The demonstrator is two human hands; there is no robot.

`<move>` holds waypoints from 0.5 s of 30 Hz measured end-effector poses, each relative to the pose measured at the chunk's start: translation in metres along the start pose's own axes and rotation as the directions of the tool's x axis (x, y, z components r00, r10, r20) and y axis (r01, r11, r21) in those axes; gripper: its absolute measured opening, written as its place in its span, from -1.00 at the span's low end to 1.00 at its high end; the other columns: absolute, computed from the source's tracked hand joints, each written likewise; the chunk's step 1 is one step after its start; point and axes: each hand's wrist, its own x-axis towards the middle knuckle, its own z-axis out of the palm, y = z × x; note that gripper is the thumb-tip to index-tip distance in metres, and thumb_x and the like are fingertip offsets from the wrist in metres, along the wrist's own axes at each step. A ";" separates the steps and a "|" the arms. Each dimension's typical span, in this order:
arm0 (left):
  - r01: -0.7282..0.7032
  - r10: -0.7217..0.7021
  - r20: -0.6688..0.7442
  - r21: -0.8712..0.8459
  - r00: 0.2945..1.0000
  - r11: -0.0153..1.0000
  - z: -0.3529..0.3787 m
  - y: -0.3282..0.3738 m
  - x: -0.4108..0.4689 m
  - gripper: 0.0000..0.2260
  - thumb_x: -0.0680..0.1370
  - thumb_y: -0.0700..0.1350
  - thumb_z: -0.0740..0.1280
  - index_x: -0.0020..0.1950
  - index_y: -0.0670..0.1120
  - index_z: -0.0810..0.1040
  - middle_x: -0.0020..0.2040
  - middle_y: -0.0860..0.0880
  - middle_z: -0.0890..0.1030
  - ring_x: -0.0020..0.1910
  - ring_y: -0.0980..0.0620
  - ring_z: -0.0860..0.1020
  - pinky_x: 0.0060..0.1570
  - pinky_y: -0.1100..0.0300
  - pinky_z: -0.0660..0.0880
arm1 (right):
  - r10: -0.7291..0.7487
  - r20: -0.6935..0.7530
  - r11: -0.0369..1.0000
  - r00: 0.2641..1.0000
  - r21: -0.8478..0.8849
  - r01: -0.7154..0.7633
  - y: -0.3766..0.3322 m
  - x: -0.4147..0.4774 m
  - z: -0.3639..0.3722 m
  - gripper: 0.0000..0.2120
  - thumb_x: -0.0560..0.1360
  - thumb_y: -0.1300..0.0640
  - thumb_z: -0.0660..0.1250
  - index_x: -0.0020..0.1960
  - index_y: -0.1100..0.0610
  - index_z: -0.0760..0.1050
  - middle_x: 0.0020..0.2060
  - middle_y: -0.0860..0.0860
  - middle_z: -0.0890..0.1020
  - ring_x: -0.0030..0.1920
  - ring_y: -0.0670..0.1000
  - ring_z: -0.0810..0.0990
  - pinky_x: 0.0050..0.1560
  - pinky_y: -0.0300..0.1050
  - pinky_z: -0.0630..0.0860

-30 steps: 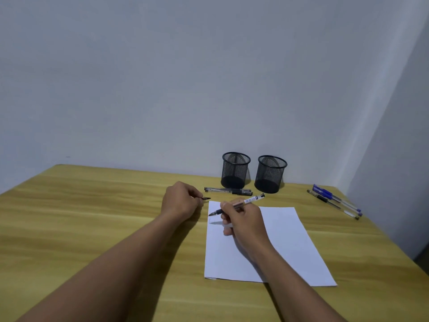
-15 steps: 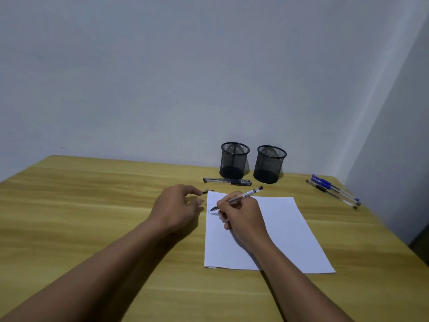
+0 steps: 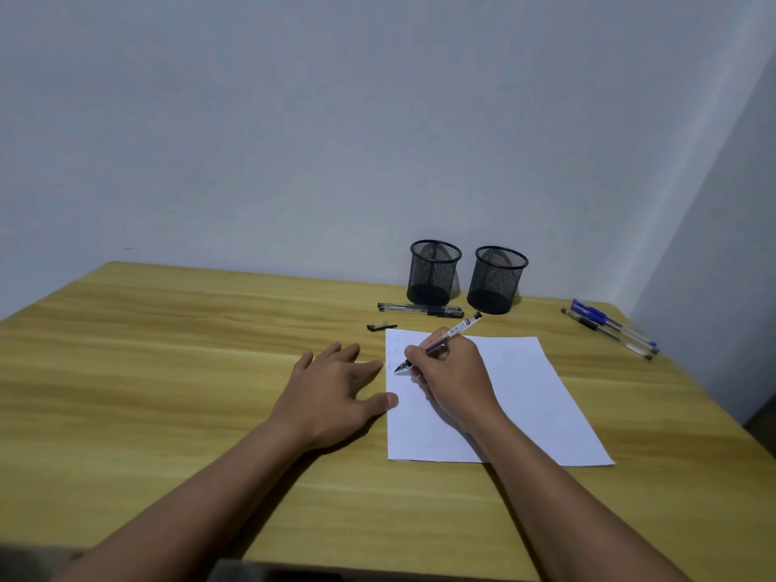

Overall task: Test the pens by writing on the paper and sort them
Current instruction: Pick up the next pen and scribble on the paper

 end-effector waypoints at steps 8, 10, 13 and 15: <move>0.043 -0.044 0.004 0.071 0.999 0.997 0.000 0.004 0.001 -0.40 0.50 0.41 0.13 0.50 0.23 0.31 0.60 0.04 0.19 0.61 -0.08 0.00 0.51 -0.24 -0.06 | 0.003 0.048 0.999 0.999 -0.054 -0.001 -0.002 -0.002 0.003 -0.86 0.48 0.06 0.46 -0.18 0.10 0.60 -0.34 0.02 0.71 -0.26 0.03 0.73 -0.08 0.21 0.70; 0.049 -0.051 0.015 0.077 0.999 0.996 -0.001 0.005 0.000 -0.40 0.51 0.41 0.13 0.51 0.23 0.29 0.61 0.02 0.17 0.61 -0.08 0.00 0.51 -0.25 -0.08 | -0.007 0.027 0.998 1.000 -0.062 0.008 -0.003 -0.003 0.003 -0.86 0.50 0.06 0.45 -0.17 0.10 0.59 -0.34 0.01 0.71 -0.26 0.03 0.73 -0.10 0.21 0.70; 0.059 -0.061 0.023 0.081 0.998 0.995 -0.002 0.006 0.001 -0.40 0.51 0.40 0.12 0.52 0.24 0.28 0.61 -0.01 0.14 0.61 -0.07 -0.01 0.51 -0.24 -0.09 | -0.016 0.006 0.996 1.000 -0.086 0.017 -0.005 -0.003 0.003 -0.85 0.52 0.06 0.43 -0.16 0.11 0.59 -0.35 0.00 0.71 -0.29 0.02 0.72 -0.14 0.19 0.69; 0.061 -0.063 0.023 0.087 0.998 0.994 -0.001 0.006 0.001 -0.40 0.51 0.41 0.11 0.52 0.24 0.27 0.61 0.00 0.14 0.61 -0.07 0.00 0.52 -0.24 -0.08 | 0.019 0.025 0.996 1.000 -0.082 -0.017 -0.004 -0.004 0.003 -0.85 0.50 0.06 0.45 -0.17 0.12 0.60 -0.35 0.01 0.71 -0.27 0.03 0.73 -0.12 0.22 0.70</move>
